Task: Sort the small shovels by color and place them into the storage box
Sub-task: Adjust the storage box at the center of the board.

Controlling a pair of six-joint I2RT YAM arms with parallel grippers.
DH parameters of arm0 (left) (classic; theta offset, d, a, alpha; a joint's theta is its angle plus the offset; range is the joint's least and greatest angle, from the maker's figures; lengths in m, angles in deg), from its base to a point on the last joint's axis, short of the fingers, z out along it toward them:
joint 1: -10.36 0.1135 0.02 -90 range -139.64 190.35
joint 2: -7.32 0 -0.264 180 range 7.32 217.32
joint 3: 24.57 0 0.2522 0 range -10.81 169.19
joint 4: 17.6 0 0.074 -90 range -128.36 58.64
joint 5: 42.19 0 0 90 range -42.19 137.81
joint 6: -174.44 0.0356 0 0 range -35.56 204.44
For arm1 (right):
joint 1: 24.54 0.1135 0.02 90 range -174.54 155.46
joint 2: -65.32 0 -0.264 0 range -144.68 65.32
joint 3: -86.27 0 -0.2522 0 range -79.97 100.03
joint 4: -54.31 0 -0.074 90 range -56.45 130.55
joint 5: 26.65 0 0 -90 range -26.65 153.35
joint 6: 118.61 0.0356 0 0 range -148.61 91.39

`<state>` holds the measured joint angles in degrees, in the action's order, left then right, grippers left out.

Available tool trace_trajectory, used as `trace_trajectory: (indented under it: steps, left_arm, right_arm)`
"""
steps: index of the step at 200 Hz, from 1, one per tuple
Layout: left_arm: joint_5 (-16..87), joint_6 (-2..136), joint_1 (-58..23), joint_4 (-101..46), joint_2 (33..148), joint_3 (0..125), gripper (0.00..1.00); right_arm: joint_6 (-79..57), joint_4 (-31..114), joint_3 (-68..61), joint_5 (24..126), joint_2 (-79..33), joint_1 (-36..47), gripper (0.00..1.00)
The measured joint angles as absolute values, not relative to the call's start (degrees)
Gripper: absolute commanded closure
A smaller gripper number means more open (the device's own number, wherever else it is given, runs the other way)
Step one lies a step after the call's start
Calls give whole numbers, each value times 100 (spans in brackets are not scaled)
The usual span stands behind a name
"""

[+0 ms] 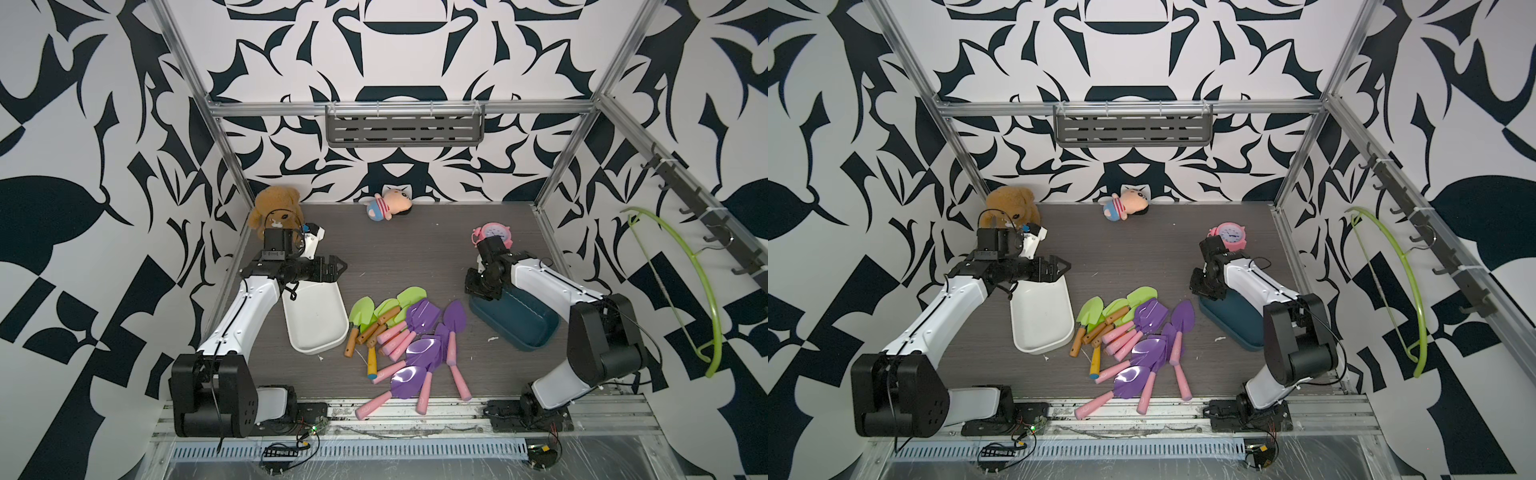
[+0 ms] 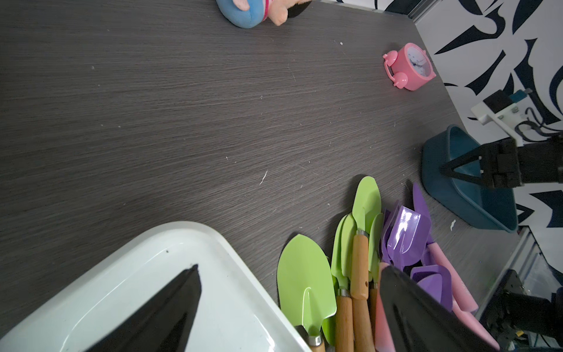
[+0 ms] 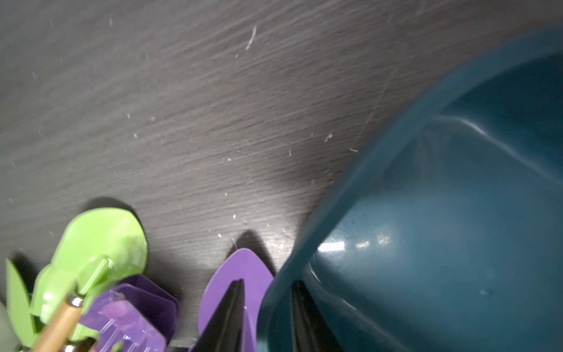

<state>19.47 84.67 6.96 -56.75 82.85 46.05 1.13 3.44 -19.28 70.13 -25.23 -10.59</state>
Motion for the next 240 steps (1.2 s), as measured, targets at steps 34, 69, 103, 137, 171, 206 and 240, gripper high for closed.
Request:
trace_trajectory:
  steps: [34,69,103,137,171,206,240]
  left_arm:
    - [1936,8467,696,-5673,8285,4605,1]
    - [1925,8471,696,-5673,8285,4603,1]
    - [1923,8476,696,-5649,8285,4509,1]
    - [1925,8489,713,-5653,8285,4439,1]
    - [1923,8491,750,-5653,8285,4435,1]
    - [1914,8489,772,-5653,8285,4435,1]
    - [1894,8489,777,-5653,8285,4435,1]
  right_arm:
    - [-383,-622,-1633,6755,-2258,-1056,46]
    - [-735,-1555,-1668,6519,-1952,-995,43]
    - [-875,-1712,-1801,6521,-2129,-879,43]
    - [-974,-1553,-1823,6526,-2676,-792,56]
    - [-921,-1260,-1834,6591,-2842,-755,71]
    - [-687,-853,-1832,6731,-2892,-755,78]
    - [-558,-591,-1793,6753,-3041,-755,83]
